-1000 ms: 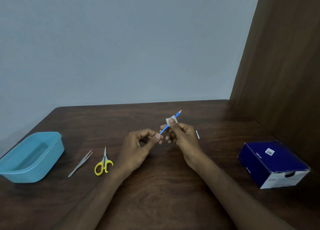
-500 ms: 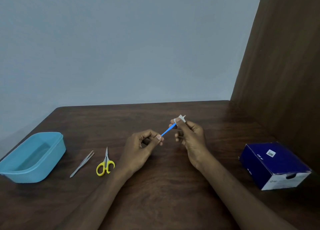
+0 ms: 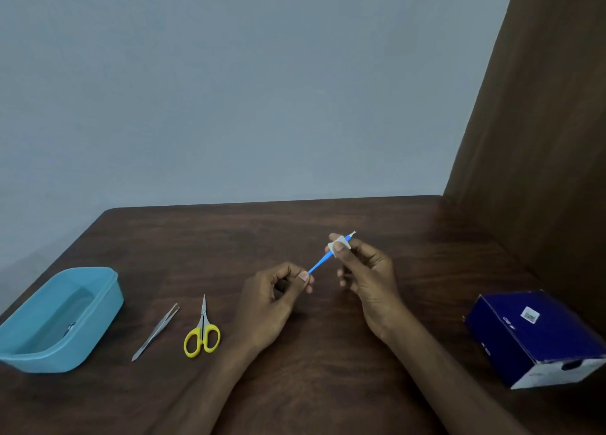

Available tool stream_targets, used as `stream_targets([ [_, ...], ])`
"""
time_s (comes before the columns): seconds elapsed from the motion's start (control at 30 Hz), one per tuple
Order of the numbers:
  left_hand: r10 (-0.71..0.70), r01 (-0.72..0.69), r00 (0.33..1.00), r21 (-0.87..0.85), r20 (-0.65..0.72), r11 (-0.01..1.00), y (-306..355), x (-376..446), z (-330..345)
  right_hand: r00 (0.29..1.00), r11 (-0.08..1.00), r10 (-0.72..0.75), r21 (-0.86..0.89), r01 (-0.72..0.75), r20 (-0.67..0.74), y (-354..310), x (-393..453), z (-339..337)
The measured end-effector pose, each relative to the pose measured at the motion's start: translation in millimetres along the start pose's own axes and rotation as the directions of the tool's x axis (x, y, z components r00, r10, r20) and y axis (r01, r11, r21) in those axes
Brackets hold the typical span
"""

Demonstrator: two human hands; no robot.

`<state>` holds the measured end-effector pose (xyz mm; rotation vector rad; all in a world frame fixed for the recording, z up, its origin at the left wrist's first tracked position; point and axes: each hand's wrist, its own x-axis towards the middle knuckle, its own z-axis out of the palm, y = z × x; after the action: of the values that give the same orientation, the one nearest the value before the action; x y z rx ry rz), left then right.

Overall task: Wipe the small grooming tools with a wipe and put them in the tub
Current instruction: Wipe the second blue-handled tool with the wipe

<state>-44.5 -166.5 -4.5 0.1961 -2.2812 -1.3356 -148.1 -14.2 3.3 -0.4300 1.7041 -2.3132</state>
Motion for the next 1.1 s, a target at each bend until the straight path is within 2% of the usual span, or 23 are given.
stream_targets([
  [0.17,-0.046,0.046,0.999,-0.057,0.009,0.997,-2,0,-2,0.999,1.000,0.010,-0.004,-0.009,0.036,4,-3,8],
  [0.3,0.013,-0.012,1.000,-0.042,0.015,0.999,0,-2,-3,1.000,0.999,0.013,0.037,-0.013,-0.006,6,3,6],
  [0.53,0.073,-0.073,0.997,-0.012,0.007,0.997,1,-3,-2,0.991,0.991,-0.034,-0.126,0.050,0.126,15,-3,8],
  [0.67,0.074,-0.075,0.997,-0.057,-0.009,0.996,-1,-1,-2,0.982,0.995,-0.013,-0.091,0.031,0.189,18,-7,12],
  [0.87,0.059,-0.055,0.997,-0.086,0.047,0.995,5,-9,-2,0.971,0.990,-0.005,-0.133,0.038,0.239,11,-11,7],
  [1.1,0.122,-0.122,0.991,-0.004,0.055,0.992,1,-10,-4,0.983,0.991,-0.014,-0.126,0.038,0.182,7,-18,6],
])
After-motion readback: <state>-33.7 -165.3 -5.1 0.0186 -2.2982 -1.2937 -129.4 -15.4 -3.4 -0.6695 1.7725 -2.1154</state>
